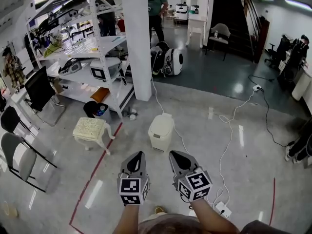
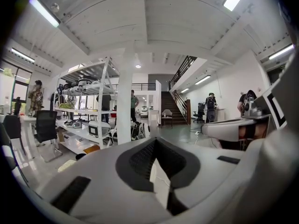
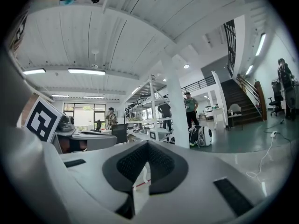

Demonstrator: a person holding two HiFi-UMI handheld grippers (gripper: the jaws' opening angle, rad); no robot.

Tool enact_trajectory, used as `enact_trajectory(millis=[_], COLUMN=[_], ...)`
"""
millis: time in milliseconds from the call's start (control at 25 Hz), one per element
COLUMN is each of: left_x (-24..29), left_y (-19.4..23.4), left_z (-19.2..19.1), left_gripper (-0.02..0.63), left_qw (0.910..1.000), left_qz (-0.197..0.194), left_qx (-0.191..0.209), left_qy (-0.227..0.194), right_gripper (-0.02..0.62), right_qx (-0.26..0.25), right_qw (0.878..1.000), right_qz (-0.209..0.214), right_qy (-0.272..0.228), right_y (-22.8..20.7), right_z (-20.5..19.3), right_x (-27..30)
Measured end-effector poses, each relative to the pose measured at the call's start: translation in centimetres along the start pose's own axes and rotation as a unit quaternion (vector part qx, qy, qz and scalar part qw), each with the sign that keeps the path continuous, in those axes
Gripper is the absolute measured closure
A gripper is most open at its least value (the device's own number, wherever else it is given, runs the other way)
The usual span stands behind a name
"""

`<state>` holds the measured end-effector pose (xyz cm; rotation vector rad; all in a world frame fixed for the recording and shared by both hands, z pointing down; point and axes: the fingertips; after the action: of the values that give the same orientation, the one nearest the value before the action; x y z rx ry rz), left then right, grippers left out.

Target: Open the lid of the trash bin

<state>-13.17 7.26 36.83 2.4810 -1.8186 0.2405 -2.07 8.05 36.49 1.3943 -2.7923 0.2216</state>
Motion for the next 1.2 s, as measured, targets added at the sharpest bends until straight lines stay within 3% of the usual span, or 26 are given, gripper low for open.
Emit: enact_trajectory(millis=[480, 1200], left_x=[4.5, 12.9], left_y=[2.3, 4.7], left_z=[-0.1, 0.1], left_gripper=[0.618, 0.618], left_qw=[0.9998, 0.9998], left_qz=[-0.019, -0.015], left_qx=[-0.005, 0.0], left_qy=[0.001, 0.011], right_gripper=[0.563, 0.563], right_qx=[-0.001, 0.015], right_qw=[1.0, 1.0], right_qz=[-0.026, -0.026], right_qy=[0.006, 0.004], right_y=[-2.9, -8.5], right_z=[0.0, 0.3], right_x=[4.1, 11.0])
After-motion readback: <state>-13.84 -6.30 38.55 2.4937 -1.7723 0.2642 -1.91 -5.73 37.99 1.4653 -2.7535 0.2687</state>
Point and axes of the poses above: the fingertips, and each gripper's own axes: x forward along the fingers, y to its left, z out of its top, and after that the axes turned 4 degrees about z, right-handed
